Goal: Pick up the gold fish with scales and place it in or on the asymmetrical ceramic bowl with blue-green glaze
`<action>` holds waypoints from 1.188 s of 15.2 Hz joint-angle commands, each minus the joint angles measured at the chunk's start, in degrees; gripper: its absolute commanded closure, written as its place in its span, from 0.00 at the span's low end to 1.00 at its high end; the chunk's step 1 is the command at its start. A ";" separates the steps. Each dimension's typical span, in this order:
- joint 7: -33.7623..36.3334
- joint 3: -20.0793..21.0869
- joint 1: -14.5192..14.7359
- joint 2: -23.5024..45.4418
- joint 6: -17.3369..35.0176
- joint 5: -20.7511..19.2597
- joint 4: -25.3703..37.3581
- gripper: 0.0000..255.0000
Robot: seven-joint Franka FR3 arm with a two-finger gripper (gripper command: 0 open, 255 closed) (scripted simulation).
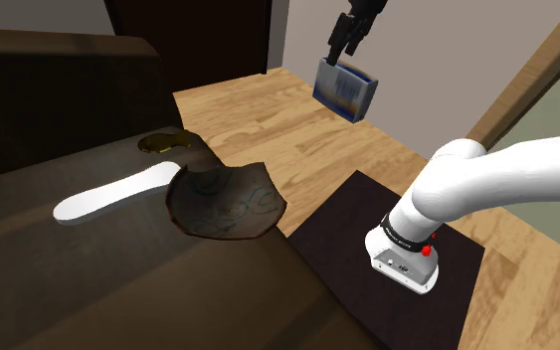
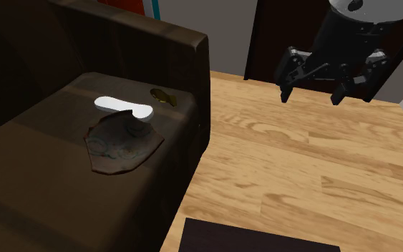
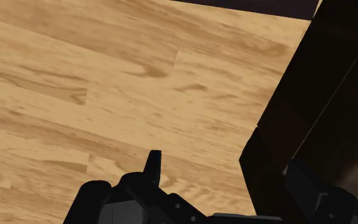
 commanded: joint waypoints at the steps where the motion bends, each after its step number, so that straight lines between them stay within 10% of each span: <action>1: 0.00 0.00 0.00 0.00 0.00 0.00 0.00 0.00; 18: -20.74 4.37 12.51 31.38 9.52 3.52 17.66 0.00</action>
